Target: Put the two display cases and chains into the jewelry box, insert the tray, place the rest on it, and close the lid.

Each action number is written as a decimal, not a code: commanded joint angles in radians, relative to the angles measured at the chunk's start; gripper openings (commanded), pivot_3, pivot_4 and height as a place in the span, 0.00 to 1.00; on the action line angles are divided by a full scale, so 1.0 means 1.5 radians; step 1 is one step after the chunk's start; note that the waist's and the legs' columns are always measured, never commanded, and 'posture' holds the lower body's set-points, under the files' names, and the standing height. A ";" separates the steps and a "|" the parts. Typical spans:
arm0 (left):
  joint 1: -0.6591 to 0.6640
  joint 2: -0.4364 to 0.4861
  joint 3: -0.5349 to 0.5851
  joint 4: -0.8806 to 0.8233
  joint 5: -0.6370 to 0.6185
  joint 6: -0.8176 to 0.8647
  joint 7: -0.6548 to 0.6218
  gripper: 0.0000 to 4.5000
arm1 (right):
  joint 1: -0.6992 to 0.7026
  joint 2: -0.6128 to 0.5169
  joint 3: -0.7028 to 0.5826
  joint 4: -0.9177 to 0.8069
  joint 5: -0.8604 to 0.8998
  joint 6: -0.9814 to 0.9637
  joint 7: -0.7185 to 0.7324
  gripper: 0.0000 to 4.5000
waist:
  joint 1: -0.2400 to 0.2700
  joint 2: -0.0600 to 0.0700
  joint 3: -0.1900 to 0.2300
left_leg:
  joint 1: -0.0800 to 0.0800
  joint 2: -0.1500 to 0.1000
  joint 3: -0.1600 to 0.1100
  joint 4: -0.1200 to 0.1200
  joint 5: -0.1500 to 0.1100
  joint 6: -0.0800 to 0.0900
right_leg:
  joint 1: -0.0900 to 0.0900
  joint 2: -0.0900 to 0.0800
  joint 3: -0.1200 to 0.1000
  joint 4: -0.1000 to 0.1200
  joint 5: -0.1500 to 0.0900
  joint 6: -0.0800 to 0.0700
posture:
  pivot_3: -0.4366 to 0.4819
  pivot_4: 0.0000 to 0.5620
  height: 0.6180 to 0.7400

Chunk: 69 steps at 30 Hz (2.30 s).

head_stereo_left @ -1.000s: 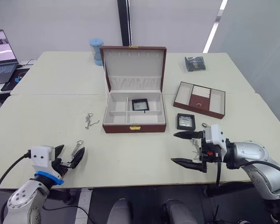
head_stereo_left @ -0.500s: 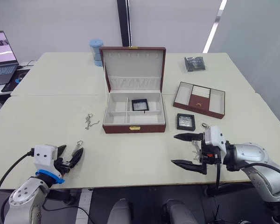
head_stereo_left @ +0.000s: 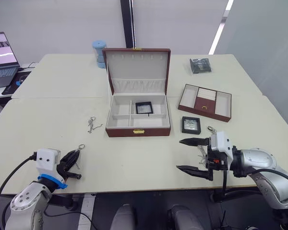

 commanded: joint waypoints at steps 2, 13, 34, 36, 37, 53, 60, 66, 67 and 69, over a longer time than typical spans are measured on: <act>0.001 0.008 -0.005 0.001 -0.007 0.004 -0.008 0.00 | 0.003 0.003 -0.009 -0.007 0.005 -0.020 0.003 1.00 | 0.000 0.000 0.000 | 0.000 0.000 0.000 0.000 0.000 0.000 | 0.000 0.000 0.000 0.000 0.000 0.000 | 0.48 0.27 1.00; -0.085 0.034 -0.025 -0.106 -0.048 0.086 0.009 0.00 | -0.015 0.016 -0.025 -0.011 0.020 0.001 -0.035 1.00 | 0.001 -0.001 0.000 | 0.000 0.000 0.000 0.000 0.000 0.000 | 0.000 0.000 0.000 0.000 0.000 0.000 | 0.48 0.27 1.00; -0.398 -0.058 -0.163 0.002 0.019 0.099 0.143 0.00 | -0.070 0.069 -0.055 0.028 0.000 0.009 -0.150 1.00 | 0.002 -0.001 0.001 | -0.001 -0.001 0.000 0.000 0.000 0.000 | 0.000 0.001 0.000 0.000 0.000 0.000 | 0.48 0.27 1.00; -0.436 -0.075 -0.179 0.044 0.040 0.077 0.154 0.00 | -0.070 0.074 -0.055 0.033 -0.004 0.005 -0.159 1.00 | 0.001 -0.001 0.001 | -0.001 -0.001 0.000 0.000 0.000 0.000 | 0.000 0.001 0.000 0.000 0.000 0.000 | 0.48 0.27 1.00; -0.455 -0.085 -0.187 0.064 0.050 0.066 0.159 0.00 | -0.071 0.077 -0.057 0.035 -0.004 0.004 -0.165 1.00 | 0.001 -0.001 0.001 | -0.001 -0.001 0.000 0.000 0.000 0.000 | 0.000 0.002 0.000 -0.001 0.000 0.000 | 0.48 0.27 1.00; -0.597 -0.141 -0.209 0.281 0.120 -0.019 0.226 0.00 | -0.032 0.082 -0.073 -0.008 -0.001 0.016 -0.220 1.00 | 0.002 -0.001 0.001 | -0.001 -0.001 0.000 0.000 0.000 0.000 | 0.000 0.002 0.000 -0.001 0.000 0.000 | 0.48 0.27 1.00; -0.596 -0.147 -0.213 0.286 0.122 -0.013 0.231 0.00 | -0.031 0.080 -0.076 -0.016 0.002 0.022 -0.229 1.00 | 0.002 -0.001 0.001 | -0.001 -0.001 0.000 0.000 0.000 0.000 | 0.000 0.002 0.000 -0.001 0.000 0.000 | 0.48 0.27 1.00; -0.593 -0.149 -0.212 0.282 0.124 -0.017 0.236 0.00 | -0.033 0.081 -0.073 -0.014 0.002 0.023 -0.229 1.00 | 0.002 -0.001 0.001 | -0.001 -0.001 0.000 0.000 0.000 0.000 | 0.000 0.002 0.000 -0.001 0.000 0.000 | 0.48 0.27 1.00; -0.592 -0.148 -0.214 0.281 0.123 -0.015 0.233 0.00 | -0.034 0.081 -0.073 -0.013 0.002 0.023 -0.228 1.00 | 0.002 -0.001 0.001 | -0.001 -0.001 0.000 0.000 0.000 0.000 | 0.000 0.002 0.000 -0.001 0.000 0.000 | 0.48 0.27 1.00; -0.589 -0.149 -0.213 0.279 0.122 -0.012 0.234 0.00 | -0.037 0.082 -0.072 -0.011 0.002 0.023 -0.228 1.00 | 0.002 -0.001 0.001 | -0.001 -0.001 0.000 0.000 0.000 0.000 | 0.000 0.002 0.000 -0.001 0.000 0.000 | 0.48 0.27 1.00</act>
